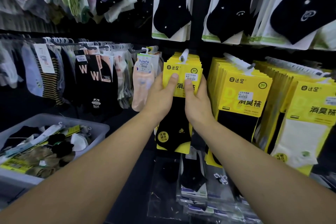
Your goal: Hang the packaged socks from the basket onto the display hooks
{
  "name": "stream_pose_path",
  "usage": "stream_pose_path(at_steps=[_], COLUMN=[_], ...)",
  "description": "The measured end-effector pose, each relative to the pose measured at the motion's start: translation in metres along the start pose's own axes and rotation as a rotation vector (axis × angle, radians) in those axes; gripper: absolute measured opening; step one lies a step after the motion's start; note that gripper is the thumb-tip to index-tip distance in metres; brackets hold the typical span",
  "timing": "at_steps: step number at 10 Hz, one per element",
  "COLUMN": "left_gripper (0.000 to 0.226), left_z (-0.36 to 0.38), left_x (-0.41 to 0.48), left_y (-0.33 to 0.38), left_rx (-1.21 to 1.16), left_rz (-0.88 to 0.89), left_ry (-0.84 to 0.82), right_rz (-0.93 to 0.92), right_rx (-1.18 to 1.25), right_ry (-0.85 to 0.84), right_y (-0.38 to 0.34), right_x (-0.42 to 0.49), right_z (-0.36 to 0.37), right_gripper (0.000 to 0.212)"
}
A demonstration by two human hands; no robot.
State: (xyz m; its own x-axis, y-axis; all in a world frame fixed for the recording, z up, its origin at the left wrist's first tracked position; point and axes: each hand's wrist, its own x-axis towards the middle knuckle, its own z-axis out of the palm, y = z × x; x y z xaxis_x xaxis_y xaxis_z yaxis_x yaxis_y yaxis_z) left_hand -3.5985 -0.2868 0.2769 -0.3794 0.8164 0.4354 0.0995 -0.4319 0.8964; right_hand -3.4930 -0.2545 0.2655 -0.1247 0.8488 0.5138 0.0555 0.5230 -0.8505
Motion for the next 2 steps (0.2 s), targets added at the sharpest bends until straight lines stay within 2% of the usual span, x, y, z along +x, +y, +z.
stream_pose_path(at_steps=[2], left_gripper=[0.03], left_z=[-0.002], left_x=[-0.009], left_y=[0.005], left_rx=[0.153], left_rz=[0.005], left_ry=[0.066], right_rz=[0.012], right_rx=[-0.029], right_ry=[0.0], right_y=[-0.013], right_x=[-0.017], right_z=[-0.013], right_gripper=[0.054])
